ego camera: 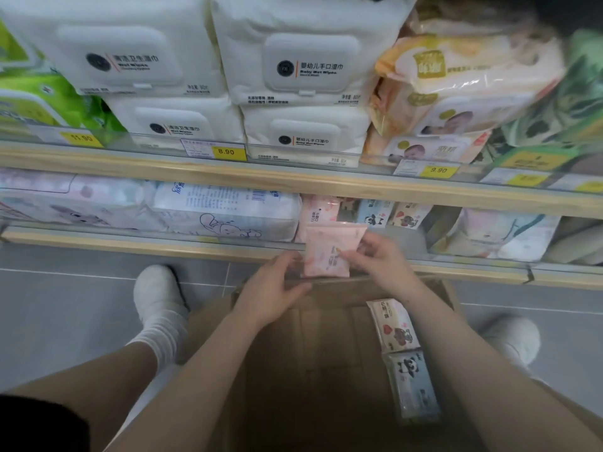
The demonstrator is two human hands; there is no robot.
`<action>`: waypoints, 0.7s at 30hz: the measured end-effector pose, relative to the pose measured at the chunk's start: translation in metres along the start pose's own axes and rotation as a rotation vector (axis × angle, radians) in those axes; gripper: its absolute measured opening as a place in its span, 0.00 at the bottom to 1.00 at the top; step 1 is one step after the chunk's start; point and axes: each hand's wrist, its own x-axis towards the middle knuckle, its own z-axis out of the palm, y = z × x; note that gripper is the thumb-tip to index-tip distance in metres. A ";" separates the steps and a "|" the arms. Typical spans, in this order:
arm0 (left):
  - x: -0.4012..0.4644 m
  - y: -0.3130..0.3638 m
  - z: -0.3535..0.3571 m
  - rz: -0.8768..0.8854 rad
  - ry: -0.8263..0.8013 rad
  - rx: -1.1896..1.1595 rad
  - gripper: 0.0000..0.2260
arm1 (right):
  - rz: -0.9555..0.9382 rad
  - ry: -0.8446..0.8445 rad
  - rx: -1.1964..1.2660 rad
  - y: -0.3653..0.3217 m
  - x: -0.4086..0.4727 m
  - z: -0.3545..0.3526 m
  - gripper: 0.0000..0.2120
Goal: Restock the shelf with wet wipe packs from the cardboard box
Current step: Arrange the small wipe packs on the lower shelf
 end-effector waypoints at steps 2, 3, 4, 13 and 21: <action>-0.001 -0.022 -0.001 0.033 -0.069 0.494 0.25 | -0.033 0.106 -0.046 -0.001 0.013 -0.002 0.09; -0.003 -0.031 -0.001 0.013 -0.139 0.614 0.26 | -0.045 0.139 -0.064 0.001 0.022 -0.001 0.07; -0.005 -0.039 0.001 -0.008 -0.192 0.658 0.26 | -0.058 0.157 -0.085 0.003 0.031 0.001 0.06; -0.011 -0.063 0.019 0.031 -0.087 0.657 0.25 | 0.079 0.210 -0.280 0.050 0.096 0.035 0.10; -0.010 -0.065 0.022 0.034 -0.069 0.656 0.23 | 0.244 0.372 -0.201 0.050 0.126 0.053 0.11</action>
